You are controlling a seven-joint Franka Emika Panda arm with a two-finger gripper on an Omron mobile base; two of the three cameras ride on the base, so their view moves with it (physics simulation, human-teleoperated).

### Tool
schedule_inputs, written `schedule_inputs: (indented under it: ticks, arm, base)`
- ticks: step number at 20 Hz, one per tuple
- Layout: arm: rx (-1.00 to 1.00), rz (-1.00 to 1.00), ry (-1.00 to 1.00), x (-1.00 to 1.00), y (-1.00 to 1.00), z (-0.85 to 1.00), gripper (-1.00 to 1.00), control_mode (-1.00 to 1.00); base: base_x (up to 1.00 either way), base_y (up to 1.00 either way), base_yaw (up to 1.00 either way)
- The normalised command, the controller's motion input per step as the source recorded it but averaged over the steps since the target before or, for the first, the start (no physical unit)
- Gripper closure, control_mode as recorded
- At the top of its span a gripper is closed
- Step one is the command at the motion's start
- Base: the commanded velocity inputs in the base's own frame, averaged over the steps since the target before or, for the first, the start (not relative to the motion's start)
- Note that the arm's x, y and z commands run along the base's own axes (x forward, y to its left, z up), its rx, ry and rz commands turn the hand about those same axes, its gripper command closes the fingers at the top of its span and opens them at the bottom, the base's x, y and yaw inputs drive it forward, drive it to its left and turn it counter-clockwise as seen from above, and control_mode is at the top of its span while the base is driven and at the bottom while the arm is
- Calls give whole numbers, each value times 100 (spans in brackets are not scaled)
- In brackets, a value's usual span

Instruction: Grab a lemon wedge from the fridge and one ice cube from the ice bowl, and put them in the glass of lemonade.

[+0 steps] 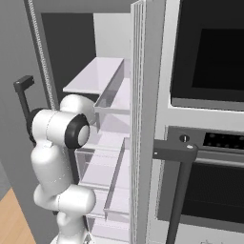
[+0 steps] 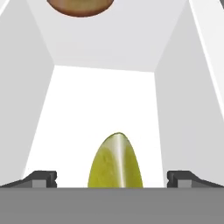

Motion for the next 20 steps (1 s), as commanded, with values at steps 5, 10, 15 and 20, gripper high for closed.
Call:
schedule_inputs:
  ticks: [5, 10, 15, 20]
  arm:
    - [0, 0, 8, 0, -4, -41, -100, -100]
    - [0, 0, 4, -1, 0, -50, -100, -100]
    - [1, 2, 0, -31, 0, -8, -100, -100]
    - [2, 6, 0, -45, 0, -6, -100, -100]
  base:
    - [0, 0, 0]
    - [0, 0, 0]
    - [0, 0, 0]
    - [0, 0, 0]
